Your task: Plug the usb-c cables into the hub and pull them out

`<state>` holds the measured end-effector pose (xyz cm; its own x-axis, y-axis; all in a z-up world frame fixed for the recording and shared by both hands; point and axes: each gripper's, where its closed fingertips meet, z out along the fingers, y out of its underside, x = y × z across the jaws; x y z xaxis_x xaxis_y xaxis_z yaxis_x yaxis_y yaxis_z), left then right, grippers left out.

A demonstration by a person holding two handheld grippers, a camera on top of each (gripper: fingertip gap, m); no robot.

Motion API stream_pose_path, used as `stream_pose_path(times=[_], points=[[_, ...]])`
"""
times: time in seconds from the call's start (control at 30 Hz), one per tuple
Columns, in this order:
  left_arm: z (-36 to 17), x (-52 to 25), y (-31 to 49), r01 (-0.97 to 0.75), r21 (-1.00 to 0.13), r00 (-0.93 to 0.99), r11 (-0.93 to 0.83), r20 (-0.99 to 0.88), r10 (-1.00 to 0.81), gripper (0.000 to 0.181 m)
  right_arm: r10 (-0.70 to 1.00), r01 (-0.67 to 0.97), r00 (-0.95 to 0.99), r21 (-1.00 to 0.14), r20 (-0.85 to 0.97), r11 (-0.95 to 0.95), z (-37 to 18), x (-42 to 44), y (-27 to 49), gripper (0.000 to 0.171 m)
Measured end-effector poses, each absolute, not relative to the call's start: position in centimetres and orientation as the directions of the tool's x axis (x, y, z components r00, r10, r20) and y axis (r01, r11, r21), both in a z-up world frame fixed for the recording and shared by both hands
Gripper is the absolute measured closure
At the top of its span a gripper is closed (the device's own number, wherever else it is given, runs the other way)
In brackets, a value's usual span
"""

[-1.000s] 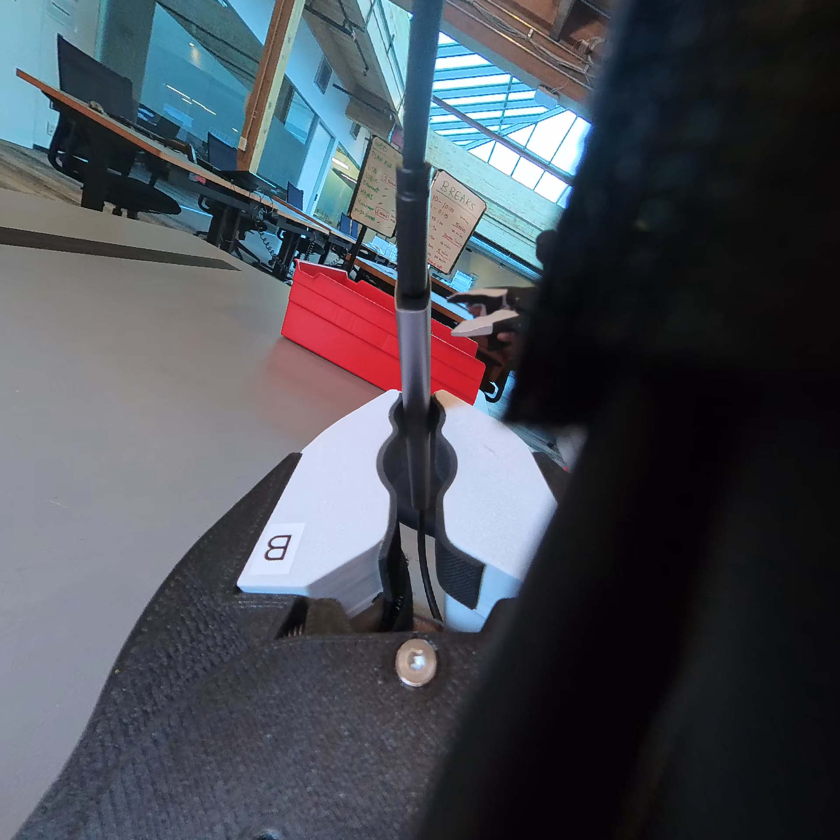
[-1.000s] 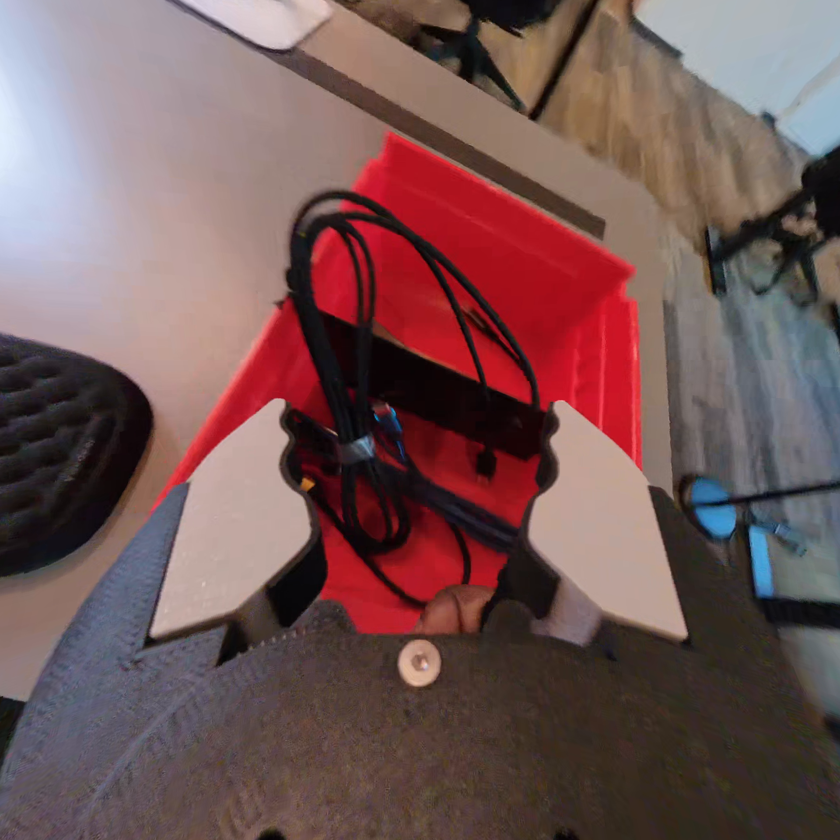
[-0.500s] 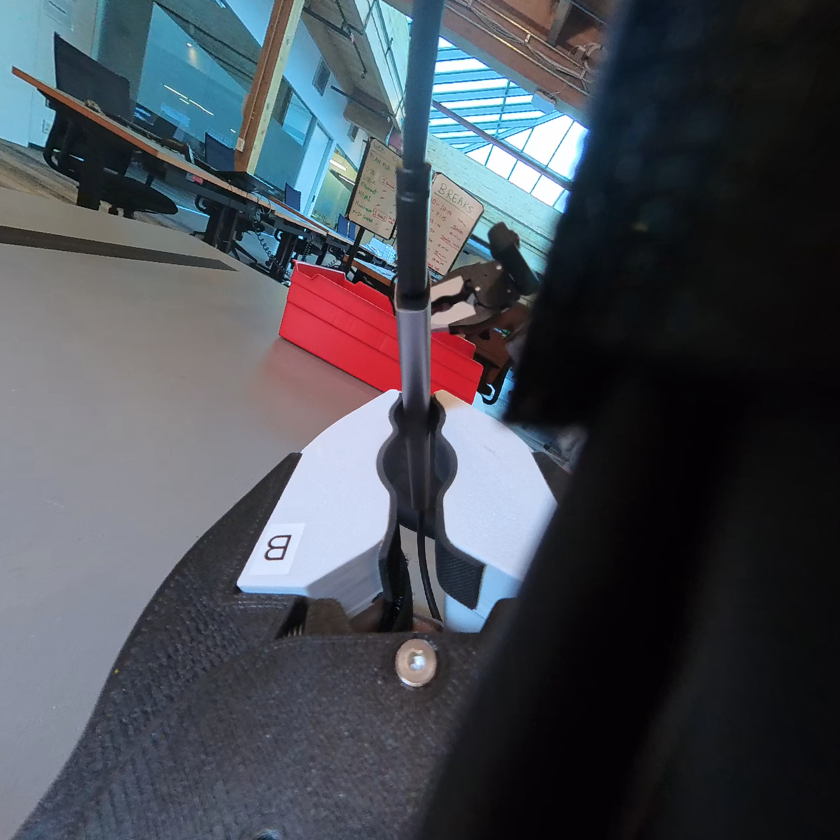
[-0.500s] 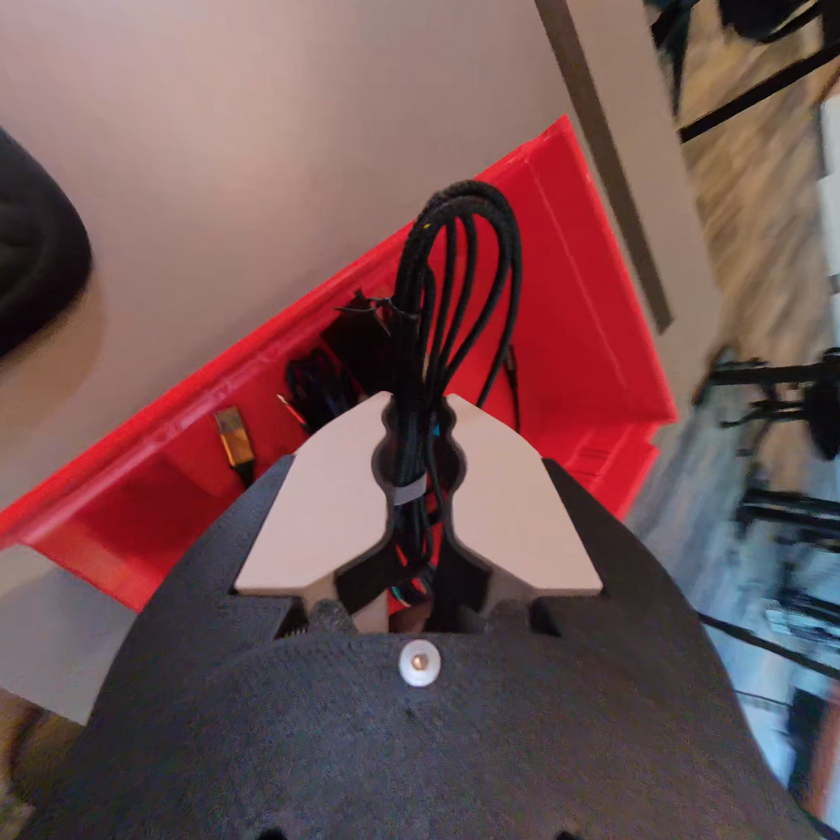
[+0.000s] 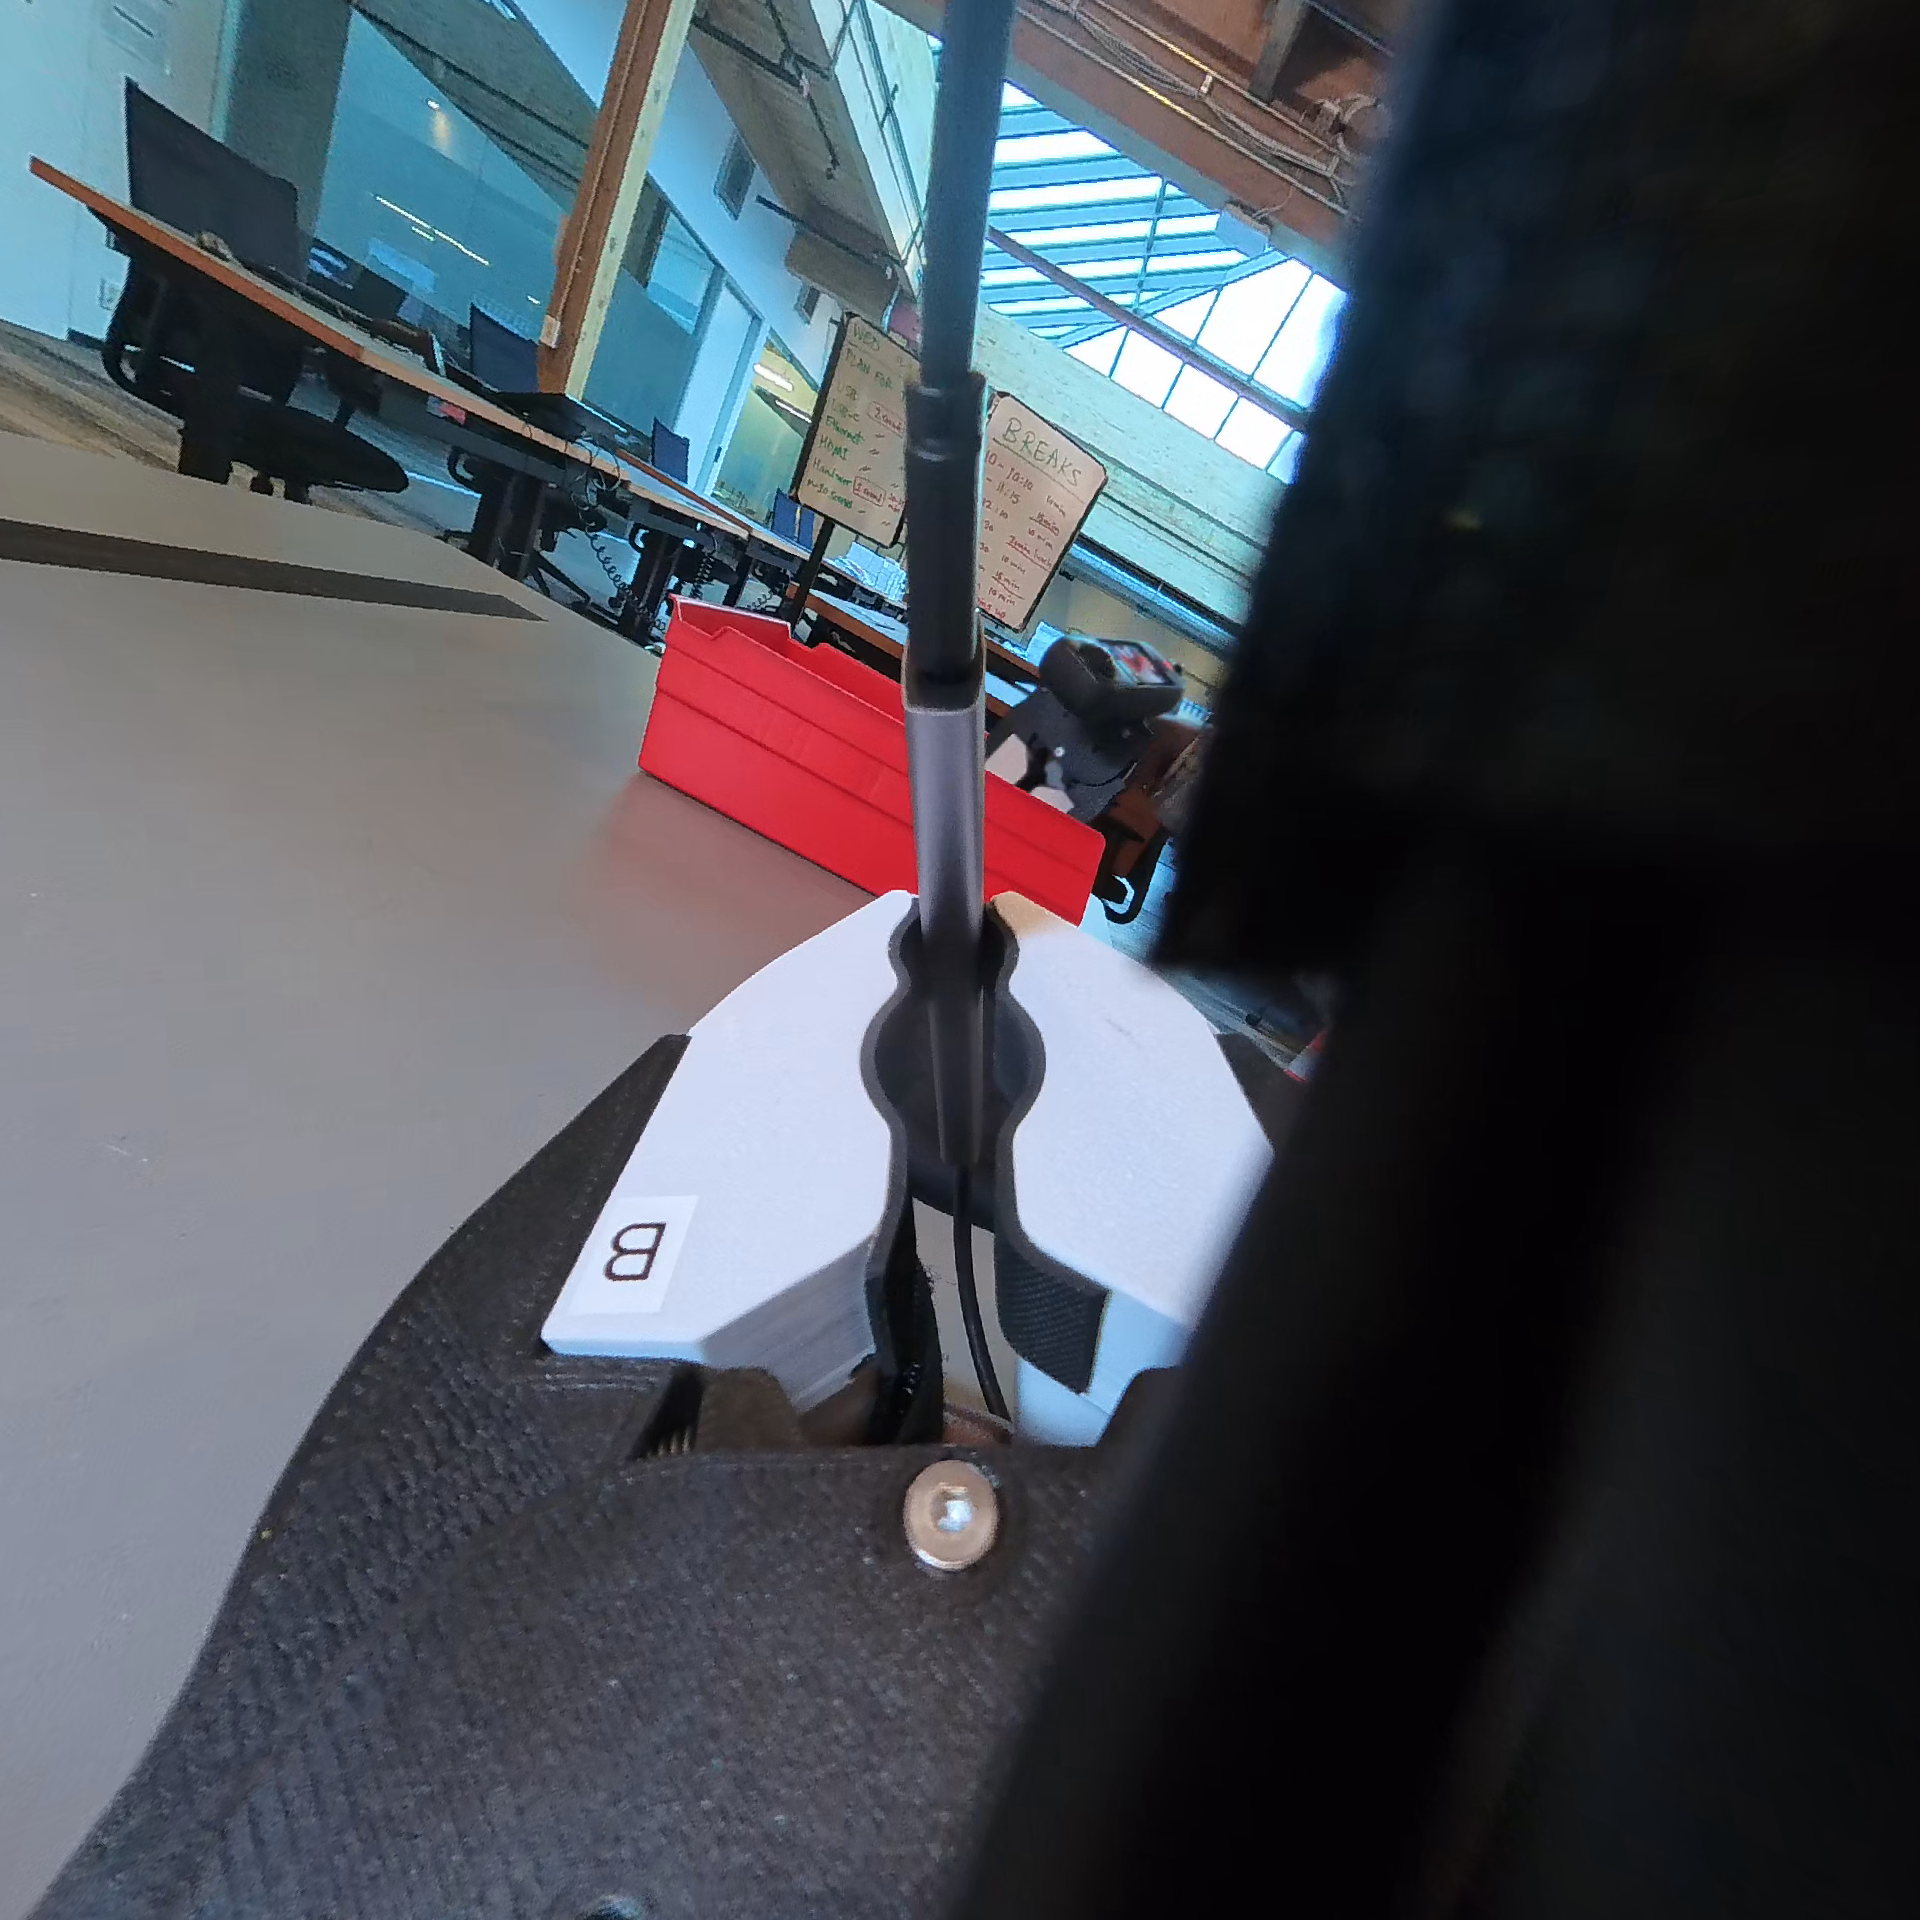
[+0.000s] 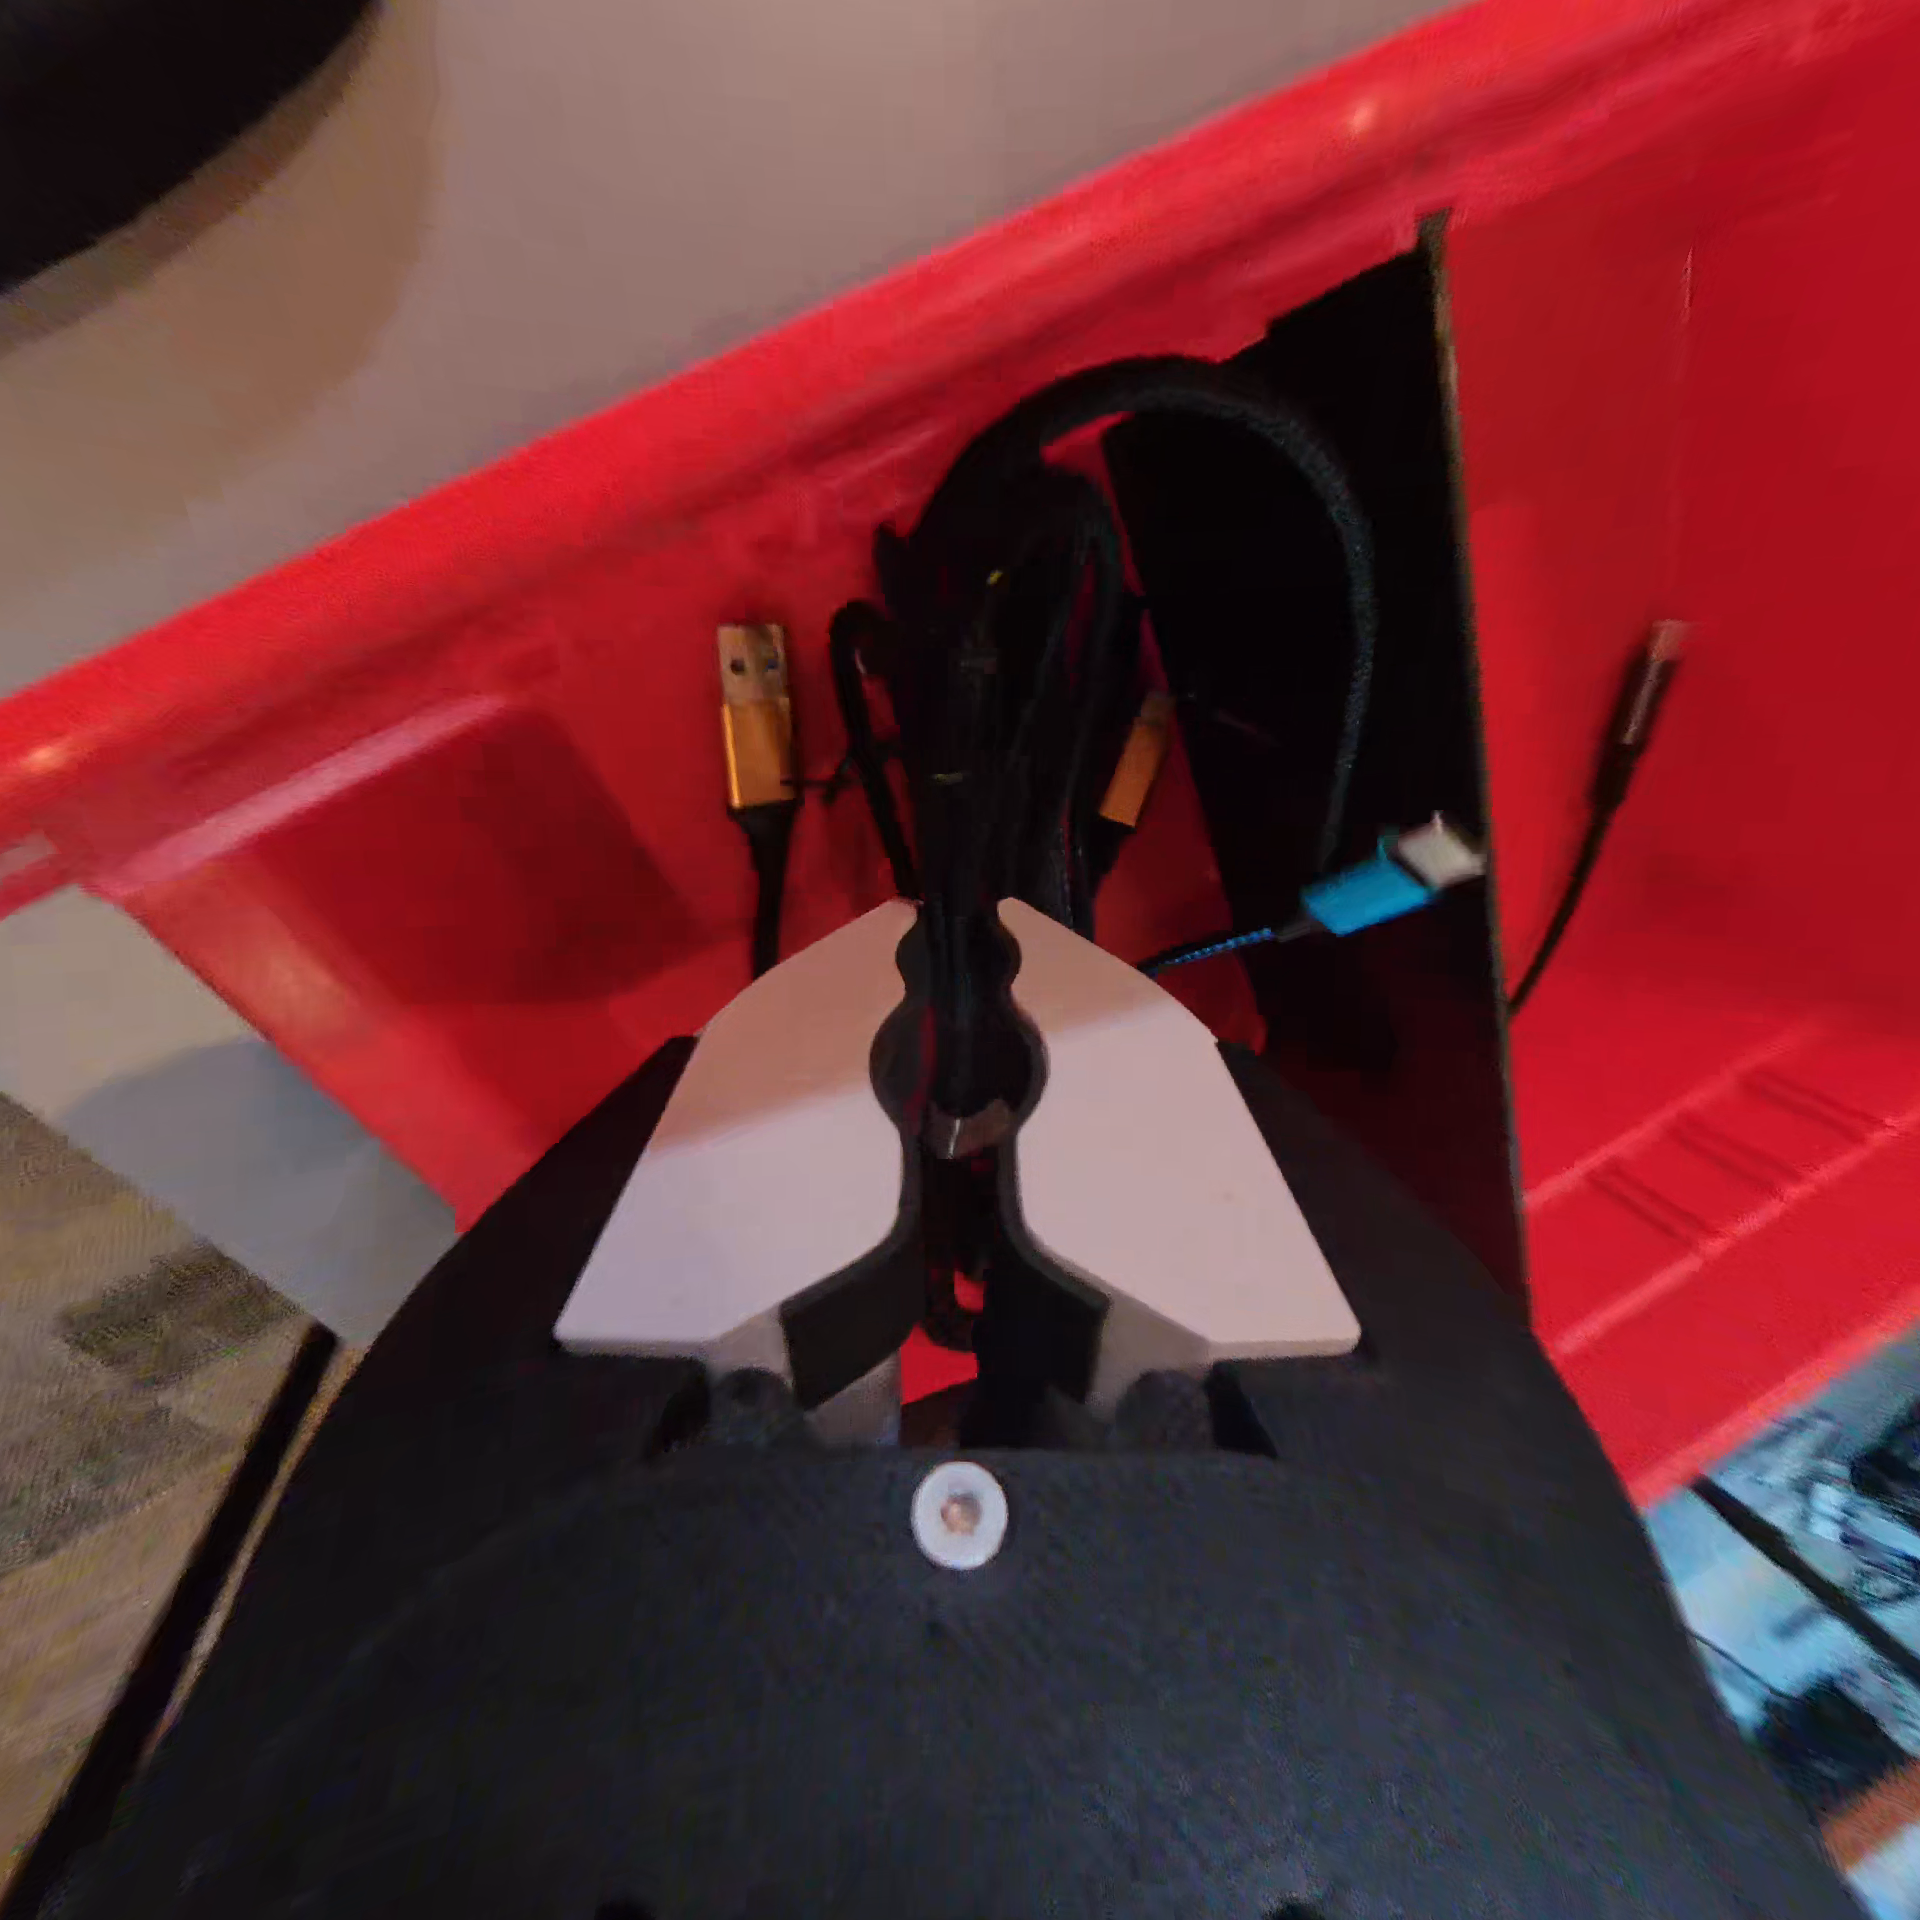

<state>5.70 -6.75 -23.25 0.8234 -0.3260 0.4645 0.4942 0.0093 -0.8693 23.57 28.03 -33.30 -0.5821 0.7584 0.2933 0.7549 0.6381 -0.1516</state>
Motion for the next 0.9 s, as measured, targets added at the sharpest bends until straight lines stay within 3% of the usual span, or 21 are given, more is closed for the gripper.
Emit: stream_pose_path(times=[0.1, 0.2, 0.33, 0.4, 0.5, 0.6, 0.67, 0.77, 0.9], points=[[-23.2, 5.7, -6.8, 0.498, -0.867, 0.821, 0.009, 0.468, -0.327, 0.171, 0.814, 0.783, -0.519, -0.236, 0.263, 0.575, -33.1, 23.5, 28.0, 0.157], [-23.3, 5.7, -6.7, 0.496, -0.868, 0.822, 0.008, 0.466, -0.326, 0.171, 0.856, 0.801, -0.438, -0.313, 0.275, 0.511, -31.4, 23.7, 28.2, 0.139], [-23.3, 5.7, -6.7, 0.493, -0.87, 0.825, 0.008, 0.464, -0.323, 0.171, 0.927, 0.722, -0.293, -0.581, 0.235, 0.375, -26.6, 22.8, 26.4, 0.129], [-23.3, 5.7, -6.7, 0.496, -0.868, 0.823, 0.005, 0.468, -0.322, 0.171, 0.966, 0.564, -0.161, -0.784, 0.202, 0.258, -22.1, 21.3, 24.8, 0.127], [-23.3, 5.6, -6.7, 0.499, -0.867, 0.822, 0.009, 0.47, -0.321, 0.171, 0.992, 0.107, -0.113, -0.992, 0.051, 0.063, -14.0, 19.8, 19.4, 0.124], [-23.3, 5.7, -6.7, 0.492, -0.871, 0.826, 0.008, 0.464, -0.32, 0.171, 0.942, -0.29, -0.328, -0.941, -0.075, -0.176, -9.1, 19.7, 12.2, 0.126], [-23.3, 5.7, -6.7, 0.491, -0.871, 0.826, 0.009, 0.463, -0.321, 0.171, 0.877, -0.407, -0.47, -0.859, -0.094, -0.31, -8.1, 18.4, 8.1, 0.137], [-23.3, 5.9, -6.7, 0.476, -0.879, 0.833, 0.005, 0.449, -0.322, 0.171, 0.7, -0.161, -0.692, -0.907, -0.178, -0.39, -10.6, 13.2, 1.3, 0.135], [-23.6, 6.4, -6.5, 0.445, -0.895, 0.843, -0.021, 0.427, -0.326, 0.171, 0.546, 0.102, -0.819, -0.981, -0.176, -0.164, -15.1, 7.0, -5.4, 0.133]])
